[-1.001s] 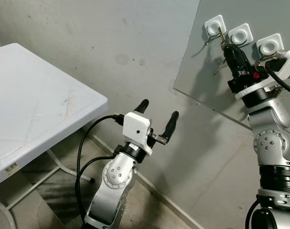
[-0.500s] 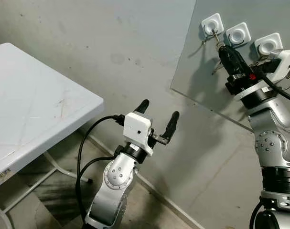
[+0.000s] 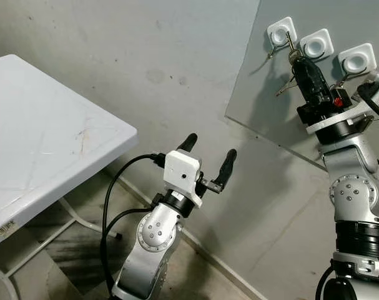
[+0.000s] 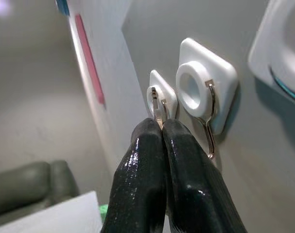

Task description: Hang keys on a hook

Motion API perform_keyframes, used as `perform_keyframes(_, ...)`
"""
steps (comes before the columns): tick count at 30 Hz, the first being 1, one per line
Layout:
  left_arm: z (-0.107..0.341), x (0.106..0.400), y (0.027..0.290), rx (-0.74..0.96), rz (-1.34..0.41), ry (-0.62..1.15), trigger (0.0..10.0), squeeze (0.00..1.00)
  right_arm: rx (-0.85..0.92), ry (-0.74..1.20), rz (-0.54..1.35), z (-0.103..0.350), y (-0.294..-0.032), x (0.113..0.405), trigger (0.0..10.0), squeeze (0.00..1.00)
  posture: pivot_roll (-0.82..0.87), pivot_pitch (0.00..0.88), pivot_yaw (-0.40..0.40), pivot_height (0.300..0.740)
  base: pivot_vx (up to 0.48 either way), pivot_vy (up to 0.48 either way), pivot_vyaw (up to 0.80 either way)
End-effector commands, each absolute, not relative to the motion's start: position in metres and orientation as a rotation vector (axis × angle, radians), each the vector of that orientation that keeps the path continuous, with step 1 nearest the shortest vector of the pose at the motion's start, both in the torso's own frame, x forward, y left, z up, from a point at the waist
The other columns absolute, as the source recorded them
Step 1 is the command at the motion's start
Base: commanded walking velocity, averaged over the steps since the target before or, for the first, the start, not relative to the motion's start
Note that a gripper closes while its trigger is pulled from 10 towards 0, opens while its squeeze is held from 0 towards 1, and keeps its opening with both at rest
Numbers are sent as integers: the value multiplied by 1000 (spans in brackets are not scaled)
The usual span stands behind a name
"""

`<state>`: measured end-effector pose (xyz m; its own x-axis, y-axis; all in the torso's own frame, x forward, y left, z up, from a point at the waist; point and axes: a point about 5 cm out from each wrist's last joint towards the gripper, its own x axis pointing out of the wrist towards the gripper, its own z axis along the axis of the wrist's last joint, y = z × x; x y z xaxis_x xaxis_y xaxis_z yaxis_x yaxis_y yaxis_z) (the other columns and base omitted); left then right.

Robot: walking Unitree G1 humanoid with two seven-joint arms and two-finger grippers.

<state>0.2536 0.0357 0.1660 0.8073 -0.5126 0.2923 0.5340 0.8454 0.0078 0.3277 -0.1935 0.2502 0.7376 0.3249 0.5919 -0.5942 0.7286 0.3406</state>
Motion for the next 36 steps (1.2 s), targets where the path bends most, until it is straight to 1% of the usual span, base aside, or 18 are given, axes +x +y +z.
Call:
perform_keyframes(1,177,249,24,-145,-569,-322,10000,0,607,-645,466,267,-216,321,10000,0,-28,49,-104,740,0,0,0)
perform_keyframes(2,177,249,24,-145,-570,-322,10000,0,628,-642,472,267,-216,321,10000,0,-28,49,-104,740,0,0,0)
perform_keyframes(3,177,249,24,-145,-570,-323,10000,0,601,-656,442,268,-218,321,10000,0,-29,51,-103,740,0,0,0)
perform_keyframes(7,178,250,24,-146,-569,-325,10000,0,686,-670,422,271,-224,323,10000,0,-28,52,-103,740,0,0,0)
perform_keyframes(11,178,250,24,-147,-568,-326,10000,0,686,-670,415,271,-227,323,10000,0,-29,56,-103,740,0,0,0)
perform_keyframes(13,178,250,24,-148,-567,-326,10000,0,743,-677,412,271,-230,322,10000,0,-30,58,-103,740,0,0,0)
perform_keyframes(15,178,250,24,-149,-567,-326,10000,0,757,-681,404,272,-231,322,10000,0,-30,58,-103,740,0,0,0)
perform_keyframes(16,179,250,24,-149,-566,-326,10000,0,800,-697,401,273,-233,322,10000,0,-29,64,-104,740,0,0,0)
perform_keyframes(21,179,250,24,-149,-566,-327,10000,0,803,-677,411,273,-233,324,10000,0,-30,67,-104,740,0,0,0)
perform_keyframes(31,179,251,25,-148,-561,-329,10000,0,696,-597,481,268,-217,325,10000,0,-28,70,-106,740,0,0,0)
perform_keyframes(32,180,251,25,-148,-560,-329,10000,0,657,-576,499,265,-213,325,10000,0,-29,72,-106,740,0,0,0)
perform_keyframes(36,180,252,25,-149,-558,-330,10000,0,604,-504,523,257,-207,326,10000,0,-29,73,-106,740,0,0,0)
